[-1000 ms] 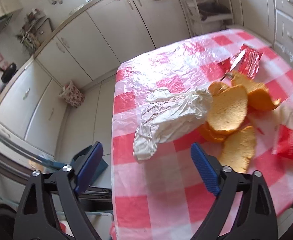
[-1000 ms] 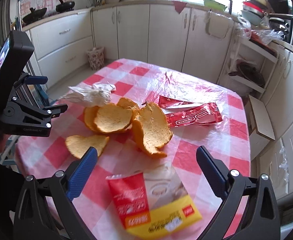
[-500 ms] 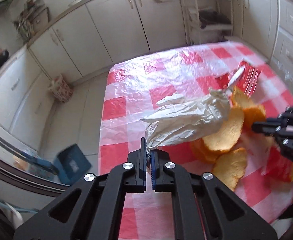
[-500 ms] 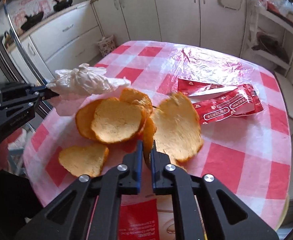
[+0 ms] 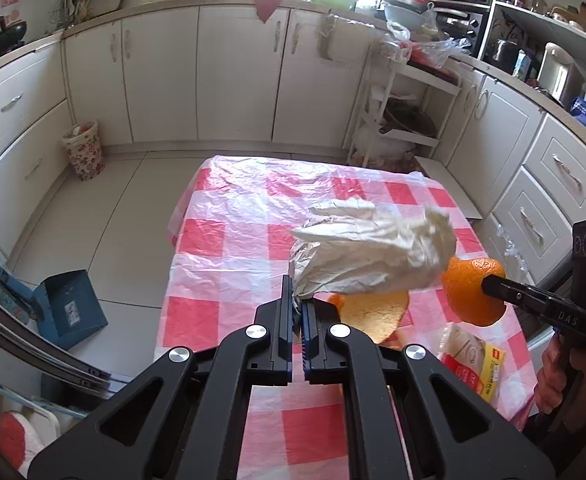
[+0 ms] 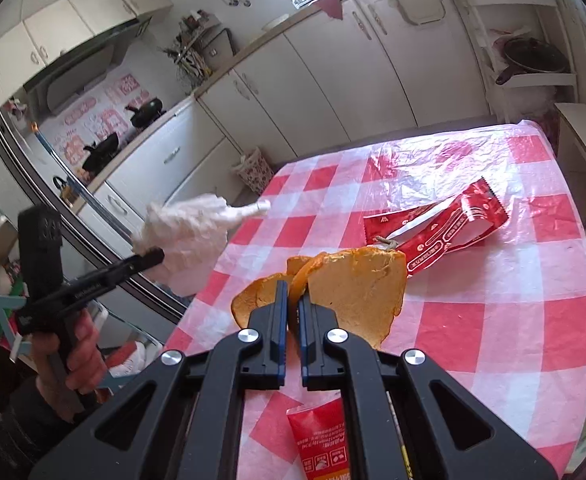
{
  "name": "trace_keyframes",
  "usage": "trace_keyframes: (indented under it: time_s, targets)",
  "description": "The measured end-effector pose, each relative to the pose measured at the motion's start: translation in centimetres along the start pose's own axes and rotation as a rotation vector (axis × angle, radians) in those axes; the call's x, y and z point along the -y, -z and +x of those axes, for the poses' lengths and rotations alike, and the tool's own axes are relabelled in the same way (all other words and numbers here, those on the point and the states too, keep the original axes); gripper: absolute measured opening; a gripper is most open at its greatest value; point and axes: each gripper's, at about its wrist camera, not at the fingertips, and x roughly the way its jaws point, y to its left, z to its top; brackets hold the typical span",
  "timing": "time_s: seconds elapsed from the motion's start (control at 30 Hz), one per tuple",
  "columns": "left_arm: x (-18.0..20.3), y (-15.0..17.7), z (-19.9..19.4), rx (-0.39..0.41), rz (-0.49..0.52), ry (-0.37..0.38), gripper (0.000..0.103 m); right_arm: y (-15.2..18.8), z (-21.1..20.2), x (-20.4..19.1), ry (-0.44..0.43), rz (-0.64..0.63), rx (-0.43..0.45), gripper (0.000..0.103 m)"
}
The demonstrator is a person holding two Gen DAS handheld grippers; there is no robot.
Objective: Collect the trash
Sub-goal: 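Carry both to the yellow bin and open the right tool while the left tool releases the plastic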
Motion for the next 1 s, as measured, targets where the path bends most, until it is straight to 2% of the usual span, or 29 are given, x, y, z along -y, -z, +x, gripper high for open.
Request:
trace_keyframes:
  time_s: [0.27, 0.63, 0.9, 1.0]
  targets:
    - [3.3, 0.3, -1.6, 0.037, 0.031, 0.076, 0.004, -0.3, -4.4, 1.8, 0.015, 0.033, 0.08, 0.006]
    - [9.4, 0.2, -1.2, 0.032, 0.067, 0.194, 0.004, 1.5, -11.3, 9.0, 0.175, 0.154, 0.149, 0.006]
    - [17.1, 0.4, 0.7, 0.006, 0.127, 0.309, 0.004, 4.0, -12.5, 16.8, 0.345, 0.289, 0.054, 0.006]
    - [20.0, 1.0, 1.3, -0.009, 0.164, 0.331, 0.004, 4.7, -11.5, 21.0, 0.441, 0.388, -0.044, 0.01]
